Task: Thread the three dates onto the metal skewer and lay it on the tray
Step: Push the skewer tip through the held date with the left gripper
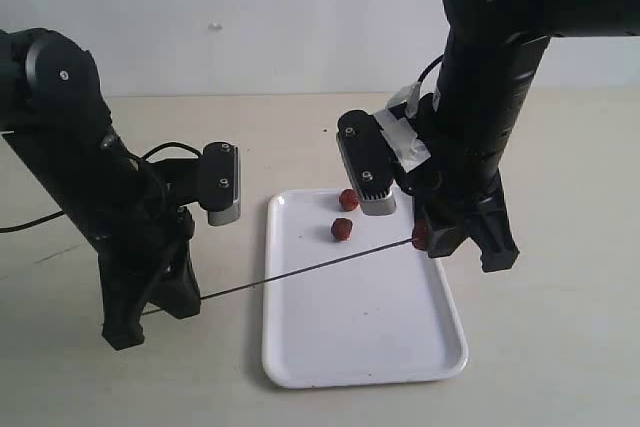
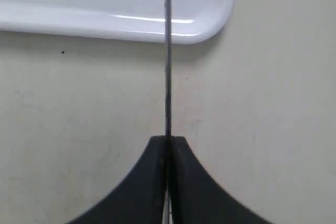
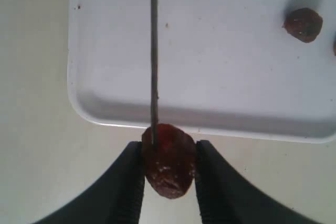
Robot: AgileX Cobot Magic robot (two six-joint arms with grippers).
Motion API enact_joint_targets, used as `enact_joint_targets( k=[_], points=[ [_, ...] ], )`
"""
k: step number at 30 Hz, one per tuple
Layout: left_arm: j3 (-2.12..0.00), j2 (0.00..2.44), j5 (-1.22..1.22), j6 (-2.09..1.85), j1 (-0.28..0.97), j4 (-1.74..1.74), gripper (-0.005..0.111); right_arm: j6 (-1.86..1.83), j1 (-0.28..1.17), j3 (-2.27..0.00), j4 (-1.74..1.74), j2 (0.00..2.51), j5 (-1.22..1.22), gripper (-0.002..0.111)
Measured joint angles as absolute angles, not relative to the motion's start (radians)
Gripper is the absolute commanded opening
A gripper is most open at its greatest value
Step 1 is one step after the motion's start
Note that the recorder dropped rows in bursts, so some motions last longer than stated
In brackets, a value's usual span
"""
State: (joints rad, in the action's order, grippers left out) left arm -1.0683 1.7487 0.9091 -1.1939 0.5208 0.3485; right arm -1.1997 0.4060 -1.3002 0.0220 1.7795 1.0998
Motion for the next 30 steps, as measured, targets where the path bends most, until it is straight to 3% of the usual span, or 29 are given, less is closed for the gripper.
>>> enact_joint_targets(
  k=[30],
  points=[
    [-1.137,1.759,0.969,-1.073,0.531,0.264,0.0,-1.198,0.406,-1.3,0.025,1.779,1.108,0.032]
  ],
)
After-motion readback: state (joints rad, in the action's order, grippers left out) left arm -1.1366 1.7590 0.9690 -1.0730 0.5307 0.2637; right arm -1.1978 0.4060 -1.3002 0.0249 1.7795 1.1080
